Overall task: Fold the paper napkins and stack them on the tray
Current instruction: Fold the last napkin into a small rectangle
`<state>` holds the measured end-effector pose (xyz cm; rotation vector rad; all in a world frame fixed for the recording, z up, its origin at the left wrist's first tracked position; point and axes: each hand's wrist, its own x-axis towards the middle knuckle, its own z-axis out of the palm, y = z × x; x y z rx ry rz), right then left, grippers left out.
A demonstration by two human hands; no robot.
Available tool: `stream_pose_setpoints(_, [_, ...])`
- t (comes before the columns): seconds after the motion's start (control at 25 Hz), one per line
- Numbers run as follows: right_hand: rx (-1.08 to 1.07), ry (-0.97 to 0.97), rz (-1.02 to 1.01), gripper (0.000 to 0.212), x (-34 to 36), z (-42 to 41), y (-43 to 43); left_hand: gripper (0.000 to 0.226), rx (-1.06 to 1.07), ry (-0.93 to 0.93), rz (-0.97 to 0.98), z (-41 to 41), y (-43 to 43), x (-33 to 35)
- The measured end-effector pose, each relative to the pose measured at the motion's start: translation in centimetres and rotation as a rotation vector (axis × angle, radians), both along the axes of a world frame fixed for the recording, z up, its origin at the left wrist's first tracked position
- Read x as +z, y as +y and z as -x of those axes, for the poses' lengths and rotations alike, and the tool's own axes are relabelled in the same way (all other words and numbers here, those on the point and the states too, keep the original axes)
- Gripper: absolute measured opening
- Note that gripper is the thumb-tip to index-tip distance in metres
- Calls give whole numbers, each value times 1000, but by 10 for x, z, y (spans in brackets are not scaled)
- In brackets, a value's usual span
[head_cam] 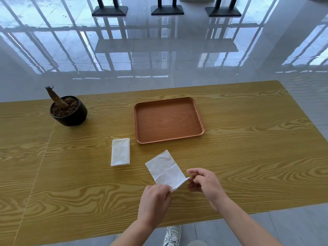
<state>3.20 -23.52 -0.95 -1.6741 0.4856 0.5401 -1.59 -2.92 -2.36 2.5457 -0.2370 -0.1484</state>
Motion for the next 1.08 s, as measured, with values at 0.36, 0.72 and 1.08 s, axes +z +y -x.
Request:
stream_pose_setpoints(0.36, [514,-229,595,31,-15,-4,16,14,174,66,197,-9,10,-1])
stream_pose_setpoints(0.72, [380,-168,519,13,-14,-10,35,33,490,174,345,-11,19,-6])
stream_pose_setpoints(1.08, [292,-214,542,7,-24,-9,35,40,448,86,251,-2,25,-10])
